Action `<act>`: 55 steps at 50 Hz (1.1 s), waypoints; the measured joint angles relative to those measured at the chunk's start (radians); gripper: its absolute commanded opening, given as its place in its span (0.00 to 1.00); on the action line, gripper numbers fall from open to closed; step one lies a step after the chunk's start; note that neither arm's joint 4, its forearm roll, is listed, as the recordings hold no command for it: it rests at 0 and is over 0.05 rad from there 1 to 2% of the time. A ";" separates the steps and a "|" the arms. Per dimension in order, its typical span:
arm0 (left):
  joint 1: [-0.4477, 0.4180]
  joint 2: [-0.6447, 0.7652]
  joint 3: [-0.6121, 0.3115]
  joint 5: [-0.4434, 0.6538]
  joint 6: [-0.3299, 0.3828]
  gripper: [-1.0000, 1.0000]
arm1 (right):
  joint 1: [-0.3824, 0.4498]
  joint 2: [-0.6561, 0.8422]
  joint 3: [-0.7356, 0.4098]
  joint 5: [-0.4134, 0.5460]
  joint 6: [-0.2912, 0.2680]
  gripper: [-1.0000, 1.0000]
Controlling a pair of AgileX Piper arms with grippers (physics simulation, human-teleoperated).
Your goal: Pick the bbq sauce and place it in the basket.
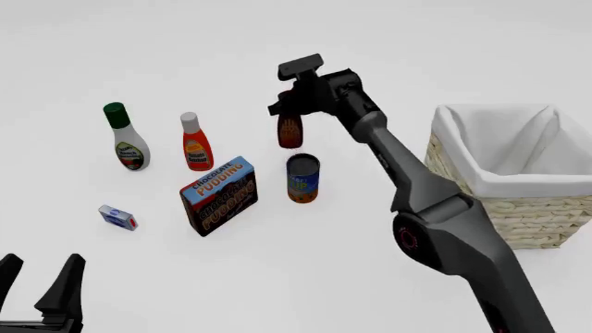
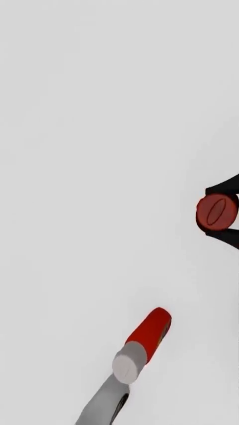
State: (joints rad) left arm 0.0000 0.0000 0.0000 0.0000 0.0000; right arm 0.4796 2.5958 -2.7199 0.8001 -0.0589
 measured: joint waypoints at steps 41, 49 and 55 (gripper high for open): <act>0.000 0.000 0.000 0.000 0.000 1.00 | -0.001 -0.448 0.471 -0.147 -0.046 0.00; 0.000 0.000 0.000 0.000 0.000 1.00 | -0.006 -0.541 0.560 -0.166 -0.054 0.00; 0.000 0.000 0.000 0.000 0.000 1.00 | -0.013 -0.600 0.604 -0.168 -0.062 0.00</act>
State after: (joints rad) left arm 0.0000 0.0000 0.0000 0.0000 0.0000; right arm 0.4669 1.9962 -2.1160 0.6322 -0.1208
